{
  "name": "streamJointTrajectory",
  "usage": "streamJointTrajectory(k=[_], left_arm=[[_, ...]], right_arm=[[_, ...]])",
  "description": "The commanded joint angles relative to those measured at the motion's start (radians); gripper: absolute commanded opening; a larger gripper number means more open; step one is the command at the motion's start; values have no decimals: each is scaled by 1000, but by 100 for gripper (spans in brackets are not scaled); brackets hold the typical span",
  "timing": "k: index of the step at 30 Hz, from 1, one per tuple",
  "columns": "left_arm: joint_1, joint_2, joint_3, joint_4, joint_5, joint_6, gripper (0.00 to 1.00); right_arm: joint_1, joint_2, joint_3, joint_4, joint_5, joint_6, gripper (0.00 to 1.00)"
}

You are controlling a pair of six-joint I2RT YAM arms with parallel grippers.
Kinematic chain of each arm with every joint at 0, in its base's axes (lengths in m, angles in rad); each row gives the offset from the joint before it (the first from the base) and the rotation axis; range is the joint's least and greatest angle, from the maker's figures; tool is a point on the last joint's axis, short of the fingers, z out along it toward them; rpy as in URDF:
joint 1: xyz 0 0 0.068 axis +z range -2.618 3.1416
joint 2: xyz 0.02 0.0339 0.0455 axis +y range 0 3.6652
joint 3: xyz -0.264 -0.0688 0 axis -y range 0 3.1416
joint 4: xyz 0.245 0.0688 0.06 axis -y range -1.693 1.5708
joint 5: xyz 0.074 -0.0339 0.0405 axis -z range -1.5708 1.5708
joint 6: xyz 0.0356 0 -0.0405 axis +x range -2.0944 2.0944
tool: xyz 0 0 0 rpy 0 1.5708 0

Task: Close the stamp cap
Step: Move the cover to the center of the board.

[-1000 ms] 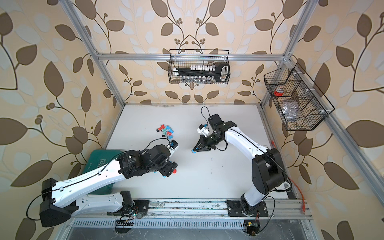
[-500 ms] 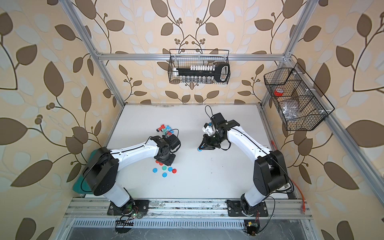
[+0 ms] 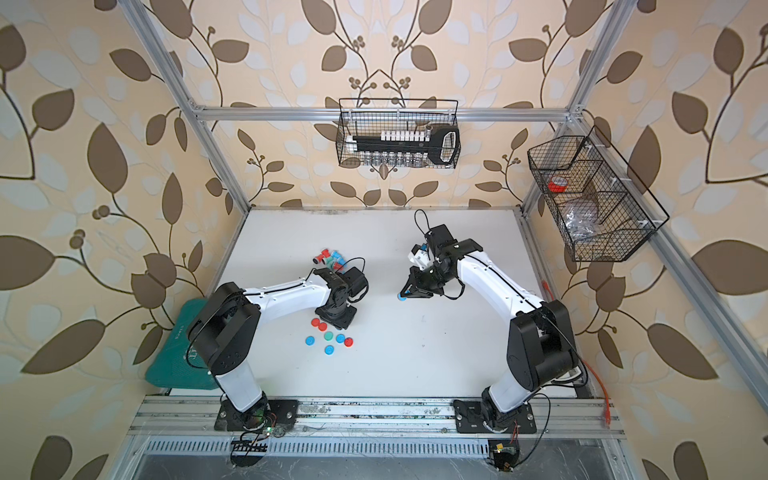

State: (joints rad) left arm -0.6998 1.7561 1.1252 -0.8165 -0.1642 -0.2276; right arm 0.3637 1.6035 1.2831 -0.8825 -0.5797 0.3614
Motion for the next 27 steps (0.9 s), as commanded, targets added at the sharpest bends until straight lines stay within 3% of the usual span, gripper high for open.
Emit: streamJointTrajectory(k=[1,27], left_arm=[[0,-11,4,-16,-1,15,29],[3,45,-14,22,21,16,26]], right_arm=[[-7,-25,-10,-1,-15,-13,0],[-9,-26,-10,20,-36,6,0]])
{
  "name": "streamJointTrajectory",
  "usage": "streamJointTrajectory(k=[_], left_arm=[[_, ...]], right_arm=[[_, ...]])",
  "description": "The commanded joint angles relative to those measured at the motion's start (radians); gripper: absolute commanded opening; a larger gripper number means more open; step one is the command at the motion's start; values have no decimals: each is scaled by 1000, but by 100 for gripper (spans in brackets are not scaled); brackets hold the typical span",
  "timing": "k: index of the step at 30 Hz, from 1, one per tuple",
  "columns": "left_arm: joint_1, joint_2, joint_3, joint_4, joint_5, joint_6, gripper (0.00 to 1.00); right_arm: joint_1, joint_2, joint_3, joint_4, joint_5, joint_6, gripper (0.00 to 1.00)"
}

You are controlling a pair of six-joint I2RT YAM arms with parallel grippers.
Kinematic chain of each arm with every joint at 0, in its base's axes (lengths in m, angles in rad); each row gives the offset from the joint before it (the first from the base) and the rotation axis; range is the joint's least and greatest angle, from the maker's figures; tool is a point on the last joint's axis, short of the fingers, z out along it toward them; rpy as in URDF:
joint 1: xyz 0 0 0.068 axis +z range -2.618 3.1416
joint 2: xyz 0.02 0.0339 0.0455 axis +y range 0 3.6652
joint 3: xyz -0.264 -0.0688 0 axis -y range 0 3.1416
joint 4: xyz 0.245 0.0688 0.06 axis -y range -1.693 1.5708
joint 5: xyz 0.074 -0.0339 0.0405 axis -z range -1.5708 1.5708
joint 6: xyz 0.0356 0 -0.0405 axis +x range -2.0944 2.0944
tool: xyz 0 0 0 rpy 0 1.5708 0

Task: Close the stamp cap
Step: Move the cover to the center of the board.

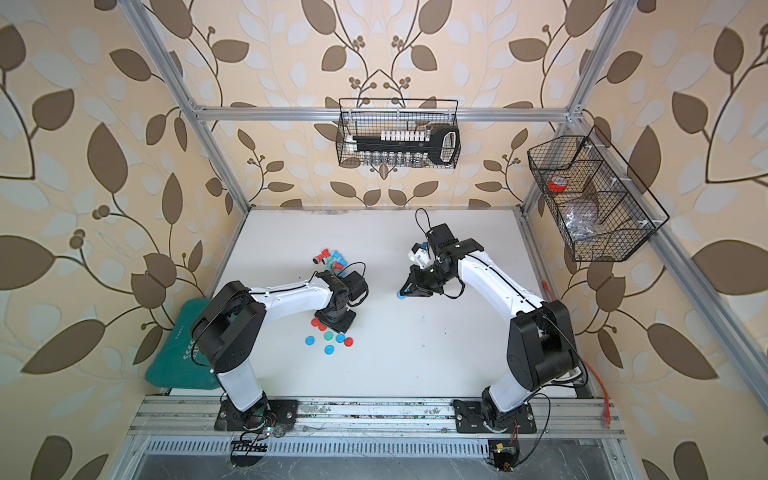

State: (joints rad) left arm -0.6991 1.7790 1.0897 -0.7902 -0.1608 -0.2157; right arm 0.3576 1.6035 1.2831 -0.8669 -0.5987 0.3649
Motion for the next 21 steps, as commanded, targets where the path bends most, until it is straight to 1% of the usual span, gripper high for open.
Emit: streamJointTrajectory(k=[1,4,13,16,21], left_arm=[[0,25,28,-4,24,3,26],[-26,49,67,-11,27,0,26],[-154,173,223,-24,55,-54,25],[-188,226,320,-40,64,-75,25],[-227,334,529,-90,68,-93,26]], right_arm=[[-3,-26,-8,5,-16,3,0],[-8,-27,1,4,-14,6,0],[-36,-53,39,-30,-9,-4,0],[-57,-77,41,-36,-3,-3,0],[-85,-104,69,-69,45,-11,0]])
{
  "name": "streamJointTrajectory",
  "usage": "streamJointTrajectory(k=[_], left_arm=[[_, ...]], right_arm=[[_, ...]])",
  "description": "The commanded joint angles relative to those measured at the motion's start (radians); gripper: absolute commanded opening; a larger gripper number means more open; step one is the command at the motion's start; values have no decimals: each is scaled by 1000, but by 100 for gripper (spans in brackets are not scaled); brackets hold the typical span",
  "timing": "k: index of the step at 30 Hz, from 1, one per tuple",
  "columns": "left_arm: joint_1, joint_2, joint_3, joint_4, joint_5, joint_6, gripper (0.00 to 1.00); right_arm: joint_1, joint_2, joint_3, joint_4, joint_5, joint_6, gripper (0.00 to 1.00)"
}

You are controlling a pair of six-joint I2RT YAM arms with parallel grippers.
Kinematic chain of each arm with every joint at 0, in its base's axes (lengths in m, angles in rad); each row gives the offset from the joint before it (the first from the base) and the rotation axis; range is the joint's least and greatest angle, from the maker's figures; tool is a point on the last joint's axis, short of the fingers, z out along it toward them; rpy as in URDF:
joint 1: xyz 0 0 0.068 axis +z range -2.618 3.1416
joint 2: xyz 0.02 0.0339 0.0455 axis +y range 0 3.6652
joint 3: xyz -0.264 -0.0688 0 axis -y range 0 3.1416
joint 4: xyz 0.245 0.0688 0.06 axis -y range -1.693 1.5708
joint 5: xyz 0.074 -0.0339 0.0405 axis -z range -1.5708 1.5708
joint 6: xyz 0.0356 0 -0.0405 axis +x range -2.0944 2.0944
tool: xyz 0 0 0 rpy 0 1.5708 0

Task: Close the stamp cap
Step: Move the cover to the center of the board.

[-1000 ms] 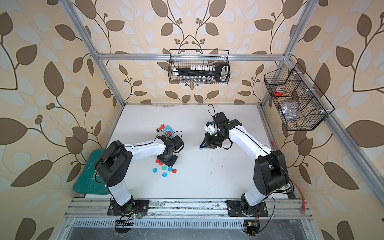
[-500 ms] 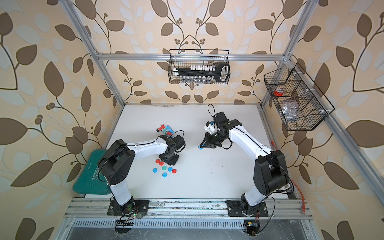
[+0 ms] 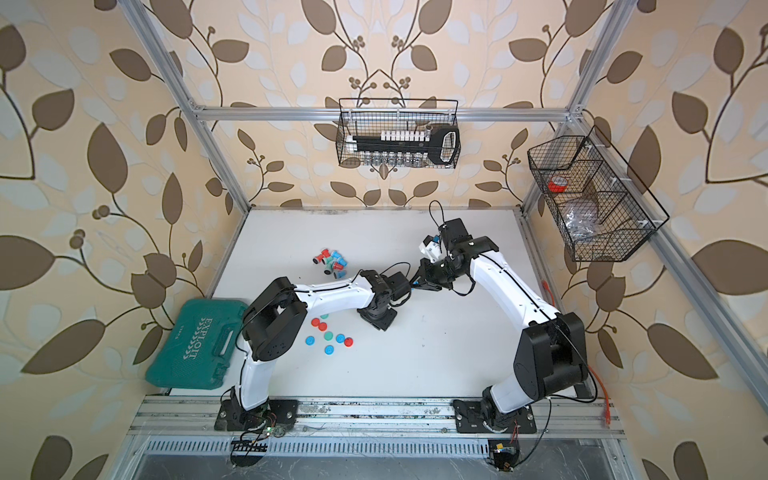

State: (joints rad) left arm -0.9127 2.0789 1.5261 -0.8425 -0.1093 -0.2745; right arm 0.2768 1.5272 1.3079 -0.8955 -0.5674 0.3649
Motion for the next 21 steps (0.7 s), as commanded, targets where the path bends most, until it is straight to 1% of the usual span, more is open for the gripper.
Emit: streamJointTrajectory(k=[1,7,16,21], left_arm=[[-14,48,123,-44,20,-34,26],[-18,108,220,-97,29,-13,26],[-60,65,76,-58,33,-61,26],[-60,47,49,-61,16,-62,26]], right_arm=[[-5,-31,53,-53,26,-17,0],[-39,-63,61,-83,72,-27,0],[-84,-94,44,-74,46,-24,0],[-88,-104,34,-65,30,-11,0]])
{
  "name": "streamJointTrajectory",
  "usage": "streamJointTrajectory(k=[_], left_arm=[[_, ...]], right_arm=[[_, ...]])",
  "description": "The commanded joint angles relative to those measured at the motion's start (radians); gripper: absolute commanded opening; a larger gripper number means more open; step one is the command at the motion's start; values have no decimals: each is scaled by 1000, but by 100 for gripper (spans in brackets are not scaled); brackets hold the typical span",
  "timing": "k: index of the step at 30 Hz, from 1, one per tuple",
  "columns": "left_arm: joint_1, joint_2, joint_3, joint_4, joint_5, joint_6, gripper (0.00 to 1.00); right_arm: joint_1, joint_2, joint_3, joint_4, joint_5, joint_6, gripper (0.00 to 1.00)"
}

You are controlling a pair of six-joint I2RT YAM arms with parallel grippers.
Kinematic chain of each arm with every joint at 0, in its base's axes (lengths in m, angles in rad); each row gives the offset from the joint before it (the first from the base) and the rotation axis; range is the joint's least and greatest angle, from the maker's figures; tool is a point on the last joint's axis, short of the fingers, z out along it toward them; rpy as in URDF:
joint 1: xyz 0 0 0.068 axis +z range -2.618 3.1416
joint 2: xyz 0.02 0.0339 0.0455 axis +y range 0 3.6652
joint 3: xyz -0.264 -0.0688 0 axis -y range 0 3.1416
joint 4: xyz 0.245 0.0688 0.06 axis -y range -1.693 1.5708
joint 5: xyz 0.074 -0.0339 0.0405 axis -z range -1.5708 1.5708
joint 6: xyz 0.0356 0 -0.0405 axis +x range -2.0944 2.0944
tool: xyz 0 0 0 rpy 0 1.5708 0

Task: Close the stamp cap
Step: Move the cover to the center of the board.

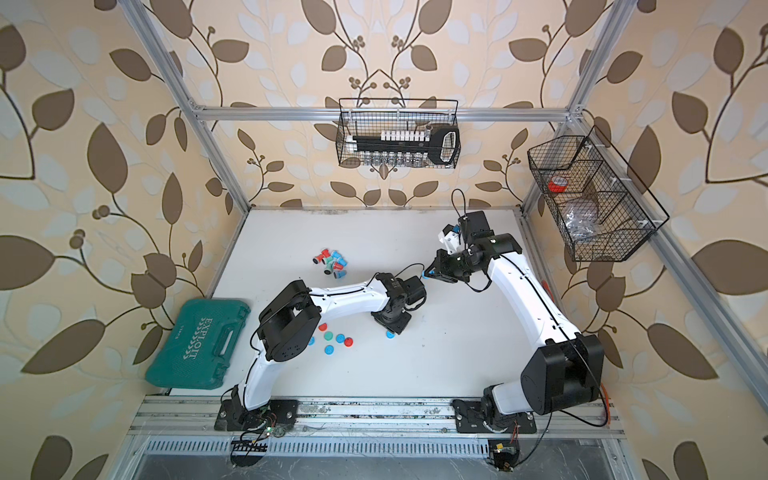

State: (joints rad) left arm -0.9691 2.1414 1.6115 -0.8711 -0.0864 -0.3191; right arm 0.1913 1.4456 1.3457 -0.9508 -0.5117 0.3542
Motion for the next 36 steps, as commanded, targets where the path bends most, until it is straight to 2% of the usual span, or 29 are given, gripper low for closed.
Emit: streamJointTrajectory(k=[1,8,15,28,32,36], left_arm=[[-3,-24,-43,-31,-9,-18,25],[-10,-70,-85,-22,17,-39,25],[-71,-81,-122,-2,24,-76,25],[-128,-71,-89,12,25,-69,25],[-124,-136,-134,1,-18,-79,25],[-109,-261,-201,-7,-20,-77,26]], right_arm=[[-3,-27,-5,-8,-27,0,0],[-4,-53,-27,-3,-30,6,0],[-3,-73,-48,7,-34,14,0],[-9,-102,-57,-18,-17,2,0],[-10,-95,-41,-78,42,-15,0],[21,-113,-58,-87,117,-3,0]])
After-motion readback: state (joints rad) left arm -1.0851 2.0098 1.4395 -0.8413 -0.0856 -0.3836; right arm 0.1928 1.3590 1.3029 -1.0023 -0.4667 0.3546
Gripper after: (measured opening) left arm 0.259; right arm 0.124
